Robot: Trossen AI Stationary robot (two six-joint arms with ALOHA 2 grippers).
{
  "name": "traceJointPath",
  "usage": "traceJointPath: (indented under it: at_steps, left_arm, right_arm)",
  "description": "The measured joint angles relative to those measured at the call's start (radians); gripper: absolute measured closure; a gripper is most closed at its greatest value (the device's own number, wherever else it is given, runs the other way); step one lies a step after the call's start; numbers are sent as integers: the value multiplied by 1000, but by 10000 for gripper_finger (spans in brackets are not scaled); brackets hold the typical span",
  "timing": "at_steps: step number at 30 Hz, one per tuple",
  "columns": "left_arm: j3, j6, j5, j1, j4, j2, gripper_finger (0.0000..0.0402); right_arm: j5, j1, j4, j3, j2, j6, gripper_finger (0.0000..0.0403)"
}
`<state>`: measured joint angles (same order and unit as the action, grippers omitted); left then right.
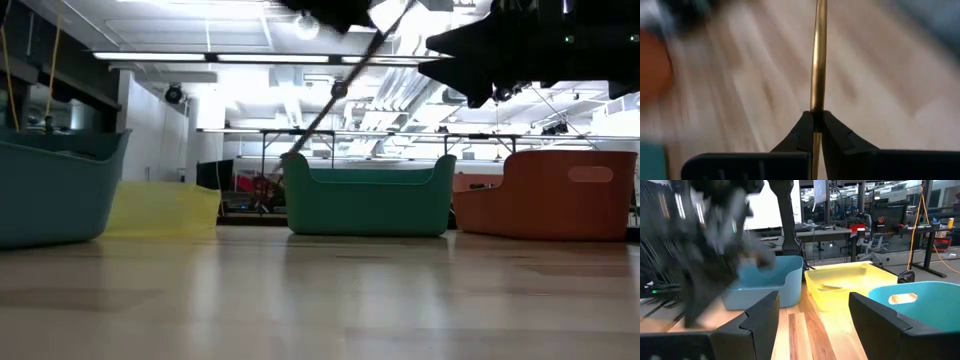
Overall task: Sort silverware by color (type)
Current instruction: Put the gold knife into the blue bin
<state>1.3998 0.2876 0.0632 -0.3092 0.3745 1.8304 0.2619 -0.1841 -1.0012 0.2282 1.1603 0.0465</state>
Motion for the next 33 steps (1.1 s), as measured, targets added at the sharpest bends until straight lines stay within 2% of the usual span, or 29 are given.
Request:
traceJointPath:
  at_steps: [3, 7, 10, 14, 18, 21, 26, 33]
  left_arm:
    - [-50, 11, -97, 31, -163, -90, 401]
    - [-230, -5, -107, 63, -361, -252, 401]
    - [-415, -66, -57, 77, -553, -398, 401]
    - [-685, -168, 78, 80, -795, -583, 401]
    - [-920, -288, 226, 74, -1061, -730, 401]
    - [-1055, -339, 290, 71, -1220, -801, 401]
    - [-1179, -362, 299, 71, -1357, -871, 401]
    - [-1198, -334, 296, 71, -1361, -890, 401]
  right_arm:
    - [0, 0, 9, 0, 0, 6, 179]
    - [0, 0, 17, 0, 0, 25, 179]
    - [-6, 0, 15, 0, 0, 27, 179]
    - [-9, 0, -33, -1, -1, 29, 179]
    - [-27, 0, -114, 1, 5, 32, 179]
    - [-50, -2, -121, 22, 9, 31, 179]
    - [-79, -2, -109, 69, 43, 19, 179]
    - [-77, 5, -98, 174, 121, -56, 179]
